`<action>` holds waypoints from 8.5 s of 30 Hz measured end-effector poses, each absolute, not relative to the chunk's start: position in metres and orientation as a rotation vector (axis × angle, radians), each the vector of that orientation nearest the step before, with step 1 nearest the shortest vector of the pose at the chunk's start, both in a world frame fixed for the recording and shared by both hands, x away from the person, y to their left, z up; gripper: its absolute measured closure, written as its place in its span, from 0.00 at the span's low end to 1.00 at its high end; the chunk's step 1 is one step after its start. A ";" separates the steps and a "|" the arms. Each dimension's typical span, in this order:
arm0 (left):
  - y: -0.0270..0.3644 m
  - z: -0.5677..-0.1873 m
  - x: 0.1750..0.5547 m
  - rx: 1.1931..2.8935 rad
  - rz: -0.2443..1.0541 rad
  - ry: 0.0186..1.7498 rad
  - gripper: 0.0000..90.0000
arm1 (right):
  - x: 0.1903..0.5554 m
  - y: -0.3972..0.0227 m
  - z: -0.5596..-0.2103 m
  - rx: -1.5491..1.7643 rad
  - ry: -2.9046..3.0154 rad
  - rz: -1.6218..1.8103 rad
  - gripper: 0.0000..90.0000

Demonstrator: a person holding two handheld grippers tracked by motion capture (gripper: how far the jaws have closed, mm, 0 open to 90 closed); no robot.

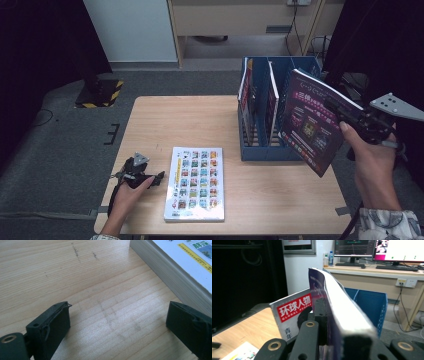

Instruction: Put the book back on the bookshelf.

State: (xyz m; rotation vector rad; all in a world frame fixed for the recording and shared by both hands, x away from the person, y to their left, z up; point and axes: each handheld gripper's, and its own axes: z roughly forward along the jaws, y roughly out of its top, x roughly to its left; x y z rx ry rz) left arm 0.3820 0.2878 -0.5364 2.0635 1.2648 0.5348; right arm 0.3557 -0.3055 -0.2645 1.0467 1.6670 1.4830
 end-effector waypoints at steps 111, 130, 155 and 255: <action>0.288 -0.536 0.382 2.063 0.534 1.269 0.04 | 0.508 -0.236 -0.355 1.297 1.377 1.275 0.93; 0.288 -0.536 0.382 2.063 0.534 1.269 0.04 | 0.510 -0.234 -0.363 1.287 1.389 1.273 0.93; 0.288 -0.536 0.382 2.063 0.534 1.270 0.04 | 0.512 -0.237 -0.376 1.302 1.378 1.281 0.93; 0.288 -0.536 0.383 2.067 0.534 1.271 0.04 | 0.481 -0.232 -0.390 1.264 1.469 1.248 0.72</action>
